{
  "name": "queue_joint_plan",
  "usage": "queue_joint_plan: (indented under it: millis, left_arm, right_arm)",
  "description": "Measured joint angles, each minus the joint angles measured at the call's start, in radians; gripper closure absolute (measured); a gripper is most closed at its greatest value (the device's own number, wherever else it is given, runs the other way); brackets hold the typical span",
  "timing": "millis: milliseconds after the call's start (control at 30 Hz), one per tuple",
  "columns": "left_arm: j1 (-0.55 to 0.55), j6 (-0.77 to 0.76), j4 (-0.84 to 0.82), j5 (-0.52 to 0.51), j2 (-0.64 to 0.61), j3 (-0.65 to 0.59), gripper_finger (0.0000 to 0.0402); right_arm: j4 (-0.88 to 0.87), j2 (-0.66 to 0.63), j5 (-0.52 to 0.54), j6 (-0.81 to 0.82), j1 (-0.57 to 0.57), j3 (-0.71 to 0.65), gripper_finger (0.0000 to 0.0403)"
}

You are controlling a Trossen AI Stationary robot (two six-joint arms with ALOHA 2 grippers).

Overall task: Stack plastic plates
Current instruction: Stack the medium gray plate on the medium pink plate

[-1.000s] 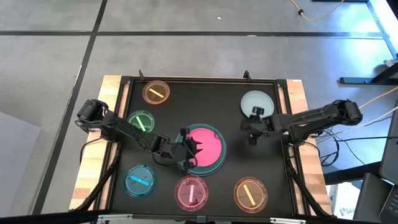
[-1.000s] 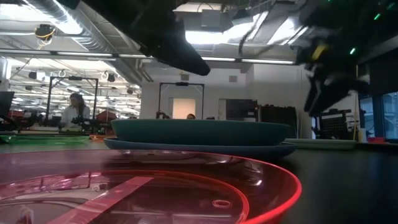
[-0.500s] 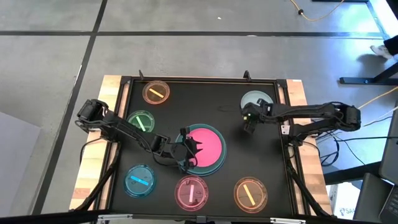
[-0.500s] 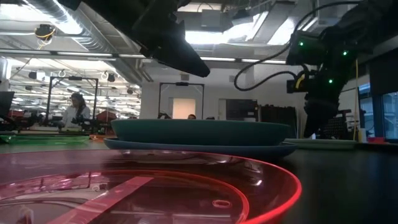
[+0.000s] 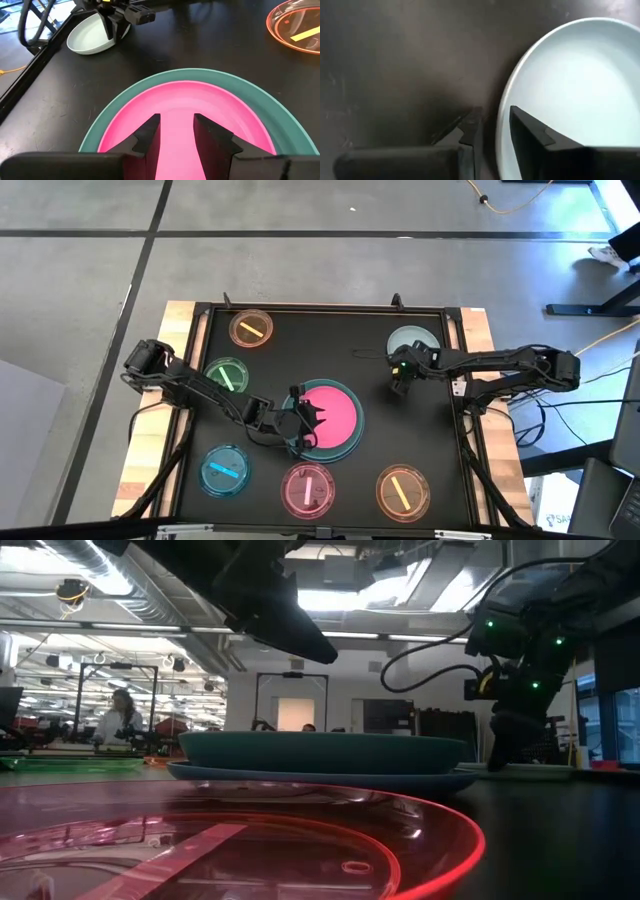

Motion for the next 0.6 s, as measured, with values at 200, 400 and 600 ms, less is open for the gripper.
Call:
queue_joint_plan:
  millis: [200, 400, 600]
  left_arm:
    - [0.000, 0.000, 0.000, 0.000, 0.000, 0.000, 0.0292]
    - [0.000, 0.000, 0.000, -0.001, 0.000, 0.000, 0.0292]
    - [0.000, 0.000, 0.000, -0.001, 0.000, 0.000, 0.0292]
  right_arm:
    - [0.008, 0.000, -0.004, -0.001, 0.000, -0.002, 0.0339]
    - [0.011, 0.000, -0.004, -0.001, 0.001, -0.002, 0.0342]
    - [0.019, 0.015, 0.005, -0.002, 0.000, -0.002, 0.0342]
